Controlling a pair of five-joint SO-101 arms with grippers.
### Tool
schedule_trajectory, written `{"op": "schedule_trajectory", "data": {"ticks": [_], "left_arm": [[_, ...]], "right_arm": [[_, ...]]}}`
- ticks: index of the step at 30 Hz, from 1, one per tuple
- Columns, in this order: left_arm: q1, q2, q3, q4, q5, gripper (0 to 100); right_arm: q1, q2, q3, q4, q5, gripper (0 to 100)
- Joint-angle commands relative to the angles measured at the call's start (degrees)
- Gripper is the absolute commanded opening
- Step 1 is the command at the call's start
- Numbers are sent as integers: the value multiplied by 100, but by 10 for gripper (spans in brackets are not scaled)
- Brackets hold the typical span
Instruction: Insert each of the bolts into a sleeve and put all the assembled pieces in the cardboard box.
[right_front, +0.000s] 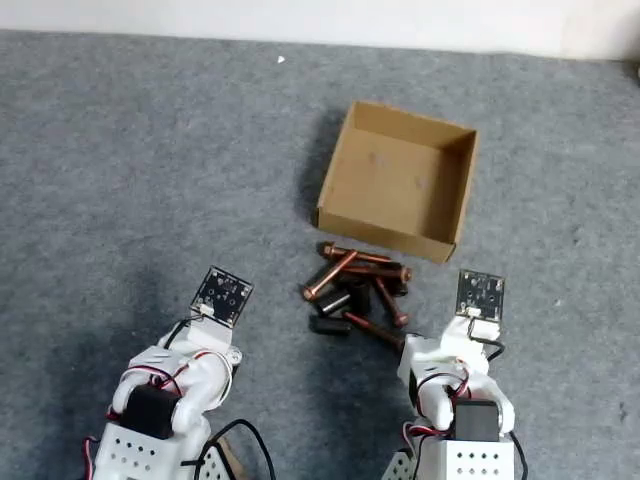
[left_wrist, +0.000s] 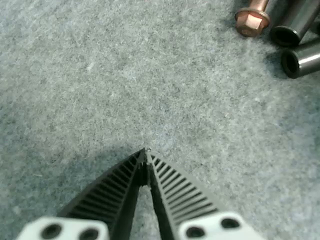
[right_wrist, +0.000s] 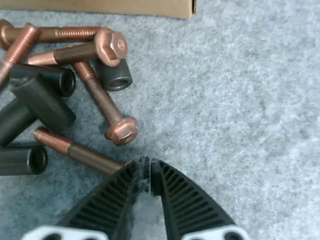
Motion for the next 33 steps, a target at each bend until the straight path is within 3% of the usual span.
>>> {"op": "schedule_trajectory", "data": {"ticks": [1, 11, 17, 22, 27, 30, 33], "left_arm": [[-31, -22, 110, 26, -88, 5], [-13, -22, 110, 26, -88, 5], [435, -22, 110, 26, -79, 5], [426, -40, -66, 9, -88, 5], [-330, -48, -321, 9, -88, 5], [-901, -48, -382, -229, -88, 5], [-1473, -48, -374, -484, -88, 5]], "right_arm": [[75, -75, 734, 31, -62, 6], [40, -75, 734, 31, -88, 6], [40, -84, 734, 13, -53, 6], [75, -84, 725, -743, -9, 6], [75, -84, 716, -1807, 1345, 6], [57, -66, 462, -1912, 2154, 6], [40, -22, -75, -1736, 2505, 6]]}}
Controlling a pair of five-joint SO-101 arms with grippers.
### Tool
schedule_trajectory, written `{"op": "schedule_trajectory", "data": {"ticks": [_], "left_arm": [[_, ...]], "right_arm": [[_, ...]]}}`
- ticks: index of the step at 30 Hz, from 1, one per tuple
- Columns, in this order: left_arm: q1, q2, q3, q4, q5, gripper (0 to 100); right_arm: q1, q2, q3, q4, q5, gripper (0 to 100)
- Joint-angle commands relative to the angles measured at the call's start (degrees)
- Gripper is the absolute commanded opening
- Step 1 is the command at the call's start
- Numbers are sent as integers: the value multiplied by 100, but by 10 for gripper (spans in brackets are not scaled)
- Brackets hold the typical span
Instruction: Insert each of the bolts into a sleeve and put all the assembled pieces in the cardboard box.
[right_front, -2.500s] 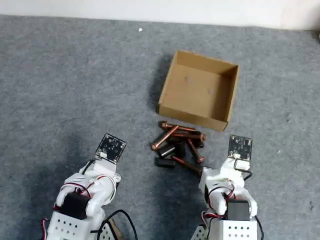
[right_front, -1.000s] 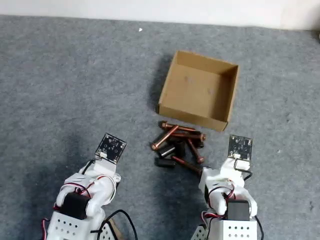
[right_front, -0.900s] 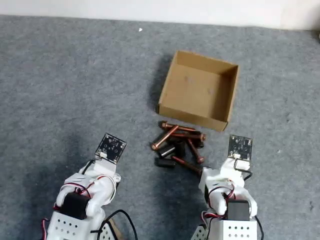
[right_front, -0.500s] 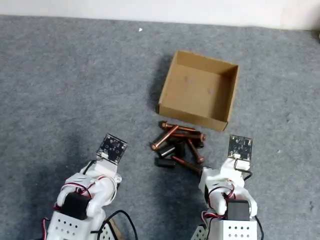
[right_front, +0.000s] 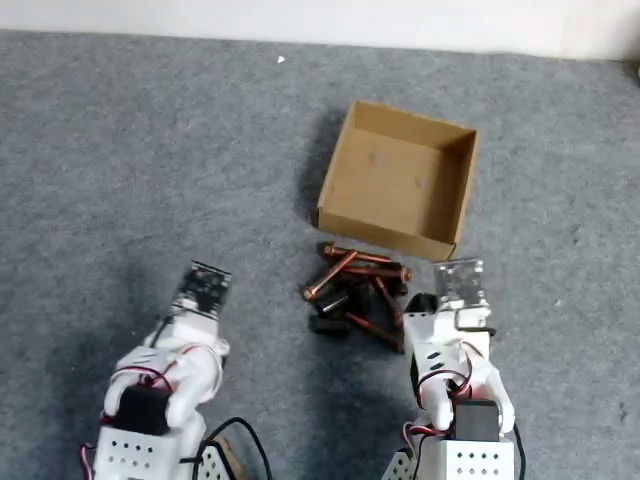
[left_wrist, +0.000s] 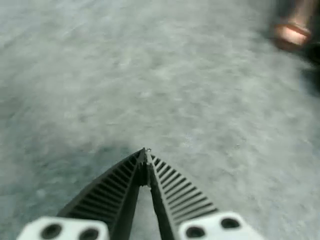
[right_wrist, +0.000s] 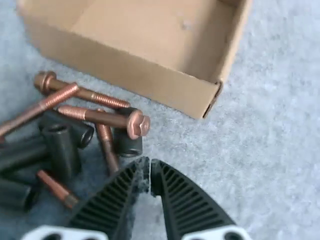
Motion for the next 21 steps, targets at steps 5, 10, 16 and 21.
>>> {"op": "schedule_trajectory", "data": {"ticks": [5, 10, 16, 21], "left_arm": [[-892, -40, -295, -466, -114, 5], [-875, -40, -259, -440, -1090, 5], [-866, -40, -251, -440, -1116, 5], [-866, -40, -251, -440, -1116, 5]], "right_arm": [[-488, 119, -1288, 840, 369, 7], [-1279, 1455, -2193, 1103, -9, 44], [-1912, 3679, -3284, 1086, -809, 49], [-2158, 4910, -3741, 479, -1178, 83]]}}
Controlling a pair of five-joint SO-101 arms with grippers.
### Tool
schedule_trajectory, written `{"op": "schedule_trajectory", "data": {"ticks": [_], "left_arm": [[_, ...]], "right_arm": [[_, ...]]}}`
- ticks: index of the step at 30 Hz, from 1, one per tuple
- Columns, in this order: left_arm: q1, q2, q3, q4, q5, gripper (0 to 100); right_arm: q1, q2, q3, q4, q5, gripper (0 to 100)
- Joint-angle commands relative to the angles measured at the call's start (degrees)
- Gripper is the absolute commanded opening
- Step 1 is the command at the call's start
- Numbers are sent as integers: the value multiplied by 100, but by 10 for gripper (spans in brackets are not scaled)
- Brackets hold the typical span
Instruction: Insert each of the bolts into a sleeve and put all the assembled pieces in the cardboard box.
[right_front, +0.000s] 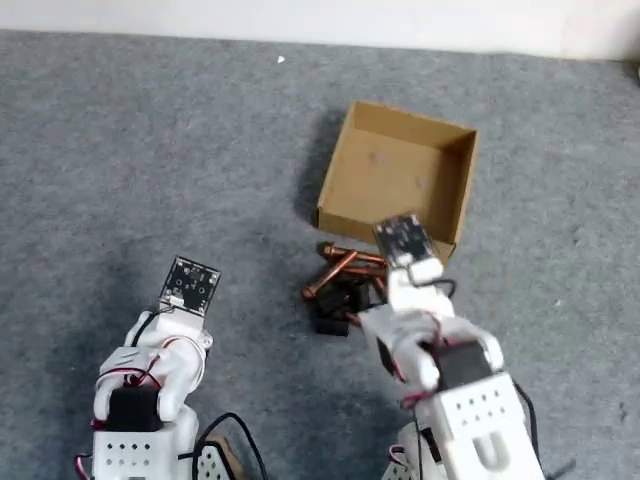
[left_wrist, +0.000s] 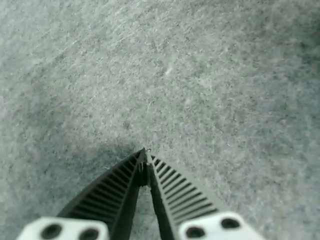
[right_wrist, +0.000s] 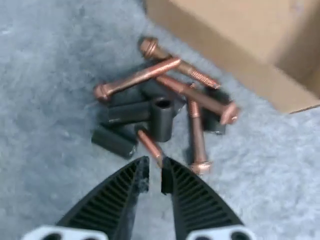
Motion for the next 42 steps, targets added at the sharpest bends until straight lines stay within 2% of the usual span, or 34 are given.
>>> {"op": "schedule_trajectory", "data": {"ticks": [1, 4, 21, 26, 30, 33, 37, 42], "left_arm": [[-31, -40, -251, -123, -70, 5], [-31, -40, -242, -123, -70, 5], [-31, -40, -242, -123, -70, 5], [-31, -40, -233, -123, -70, 5], [-31, -40, -233, -123, -70, 5], [-31, -31, -233, -123, -70, 5], [-31, -31, -198, -123, -79, 5], [-31, -40, -110, -158, -97, 5]], "right_arm": [[-127, 734, -426, -620, -264, 104], [-154, 1121, -409, -1015, -360, 142], [-198, 3354, -418, -2554, -334, 142], [-303, 3565, -409, -2554, -325, 130], [-391, 3591, -409, -2554, -325, 19], [-365, 3530, -418, -2501, -316, 8], [-57, 3424, -488, -1745, -167, 6], [435, 2448, -919, -629, 281, 6]]}}
